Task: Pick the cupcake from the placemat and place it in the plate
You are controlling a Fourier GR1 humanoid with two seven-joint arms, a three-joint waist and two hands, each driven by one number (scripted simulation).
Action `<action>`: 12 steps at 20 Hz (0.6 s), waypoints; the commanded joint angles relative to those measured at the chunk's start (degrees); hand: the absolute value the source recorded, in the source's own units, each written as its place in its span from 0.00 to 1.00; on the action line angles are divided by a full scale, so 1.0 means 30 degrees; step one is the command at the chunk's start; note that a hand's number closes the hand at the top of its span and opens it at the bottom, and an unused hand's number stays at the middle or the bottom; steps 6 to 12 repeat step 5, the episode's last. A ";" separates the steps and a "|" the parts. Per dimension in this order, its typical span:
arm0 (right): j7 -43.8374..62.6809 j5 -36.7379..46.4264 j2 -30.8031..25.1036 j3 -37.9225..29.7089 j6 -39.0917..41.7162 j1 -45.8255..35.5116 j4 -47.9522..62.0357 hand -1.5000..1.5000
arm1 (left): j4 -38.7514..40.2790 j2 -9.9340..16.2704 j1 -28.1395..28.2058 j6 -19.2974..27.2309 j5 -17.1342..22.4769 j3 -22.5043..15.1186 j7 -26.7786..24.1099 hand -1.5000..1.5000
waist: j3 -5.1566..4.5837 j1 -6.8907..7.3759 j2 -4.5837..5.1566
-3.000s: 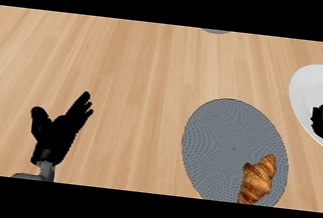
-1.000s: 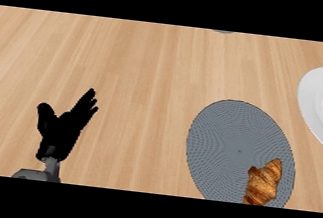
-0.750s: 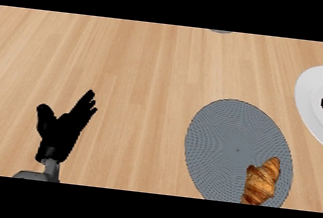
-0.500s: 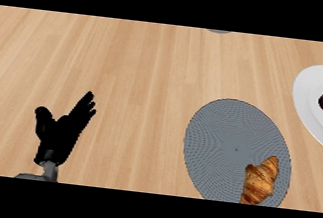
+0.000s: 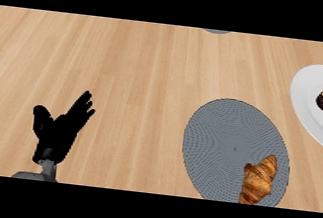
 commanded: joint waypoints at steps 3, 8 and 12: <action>-0.2150 -0.0115 0.0617 0.0548 0.0746 0.1670 -0.0354 0.00 | 0.1057 -0.0147 0.0854 -0.0390 -0.0101 -0.0036 -0.0850 0.50 | -0.0108 -0.0182 0.0010; -0.2241 -0.0203 0.0419 0.0439 0.0330 0.1784 0.0042 0.00 | -0.1038 0.0344 0.1405 -0.0598 0.0145 -0.0090 0.0381 0.50 | -0.0073 -0.0018 0.0021; -0.2241 -0.0203 0.0419 0.0439 0.0330 0.1784 0.0042 0.00 | -0.1038 0.0344 0.1405 -0.0598 0.0145 -0.0090 0.0381 0.50 | -0.0073 -0.0018 0.0021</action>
